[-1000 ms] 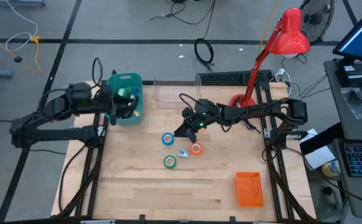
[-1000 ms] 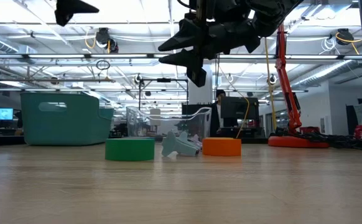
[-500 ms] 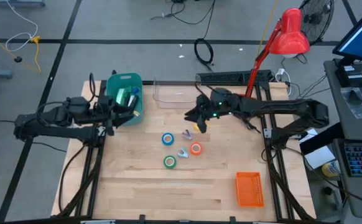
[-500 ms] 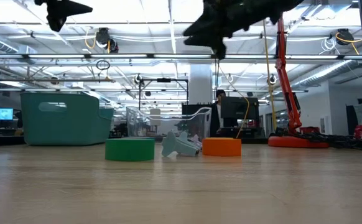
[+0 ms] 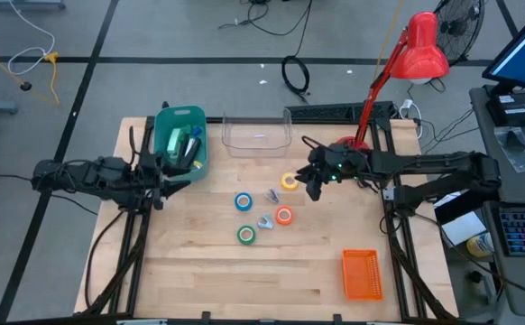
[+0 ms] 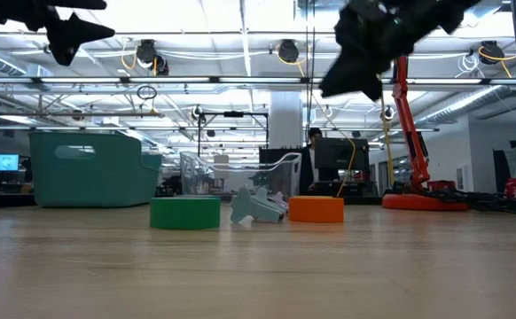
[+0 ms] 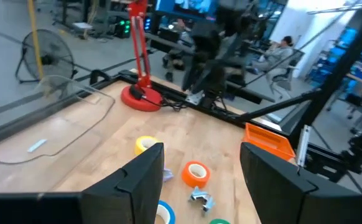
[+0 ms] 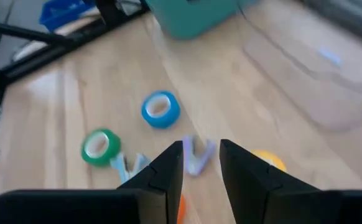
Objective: Pick and place Stapler, Stapler remover, tape
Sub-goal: Put the yellow tape into the transparent bin
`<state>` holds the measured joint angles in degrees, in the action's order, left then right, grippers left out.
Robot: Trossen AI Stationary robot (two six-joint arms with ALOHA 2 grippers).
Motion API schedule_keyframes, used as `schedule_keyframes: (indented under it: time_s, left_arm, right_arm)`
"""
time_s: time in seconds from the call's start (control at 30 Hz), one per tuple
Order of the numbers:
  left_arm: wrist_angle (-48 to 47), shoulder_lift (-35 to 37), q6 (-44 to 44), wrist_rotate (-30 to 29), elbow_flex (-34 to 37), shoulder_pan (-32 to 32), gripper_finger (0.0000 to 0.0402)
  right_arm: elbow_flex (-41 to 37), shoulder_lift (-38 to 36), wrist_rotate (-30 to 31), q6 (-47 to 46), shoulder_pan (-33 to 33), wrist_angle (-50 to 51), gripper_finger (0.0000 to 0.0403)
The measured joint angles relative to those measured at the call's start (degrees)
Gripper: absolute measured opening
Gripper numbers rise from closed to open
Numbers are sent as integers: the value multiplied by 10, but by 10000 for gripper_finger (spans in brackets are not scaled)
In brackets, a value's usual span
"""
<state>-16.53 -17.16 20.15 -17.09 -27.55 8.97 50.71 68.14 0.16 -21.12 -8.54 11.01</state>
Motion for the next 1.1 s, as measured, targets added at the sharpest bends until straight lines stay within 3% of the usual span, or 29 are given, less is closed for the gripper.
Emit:
schedule_keyframes:
  time_s: [0.47, 0.73, 1.1]
  left_arm:
    - [1, 97, 13, -23, 103, 9, 216]
    - [-5, 114, 14, -25, 119, 9, 216]
    - [-23, 112, 40, -12, 119, 9, 216]
  right_arm:
    - [-209, -102, -2, -47, 0, -218, 100]
    - [-225, -182, -2, -59, -4, -209, 100]
    - [-225, -298, -2, -51, -35, -115, 100]
